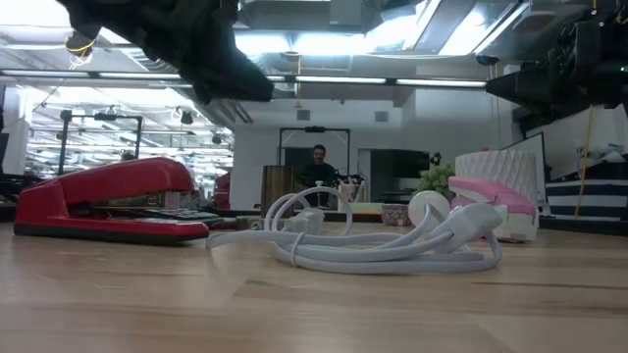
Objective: Screw lightbulb
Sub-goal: Insert the white lightbulb into the golden lamp
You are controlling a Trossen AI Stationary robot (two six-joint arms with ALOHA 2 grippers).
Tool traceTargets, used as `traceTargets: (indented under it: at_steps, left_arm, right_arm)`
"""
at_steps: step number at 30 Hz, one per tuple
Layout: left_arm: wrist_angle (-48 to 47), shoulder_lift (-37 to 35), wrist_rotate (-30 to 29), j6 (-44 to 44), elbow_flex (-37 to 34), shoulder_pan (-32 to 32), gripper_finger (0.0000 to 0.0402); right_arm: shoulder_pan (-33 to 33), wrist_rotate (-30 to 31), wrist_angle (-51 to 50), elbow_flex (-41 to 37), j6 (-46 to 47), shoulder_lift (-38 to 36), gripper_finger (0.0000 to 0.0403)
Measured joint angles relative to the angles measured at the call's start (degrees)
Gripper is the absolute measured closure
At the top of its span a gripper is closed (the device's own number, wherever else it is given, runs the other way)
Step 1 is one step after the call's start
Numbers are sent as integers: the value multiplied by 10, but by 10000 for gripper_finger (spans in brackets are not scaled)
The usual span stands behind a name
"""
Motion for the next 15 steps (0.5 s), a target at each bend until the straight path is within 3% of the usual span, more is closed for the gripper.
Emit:
traceTargets:
  at_steps: [5,15]
  left_arm:
    - [-67,16,1,30,29,0,243]
    - [-70,120,3,104,64,0,241]
  right_arm:
    - [0,0,0,0,0,0,352]
    - [0,0,3,0,0,0,352]
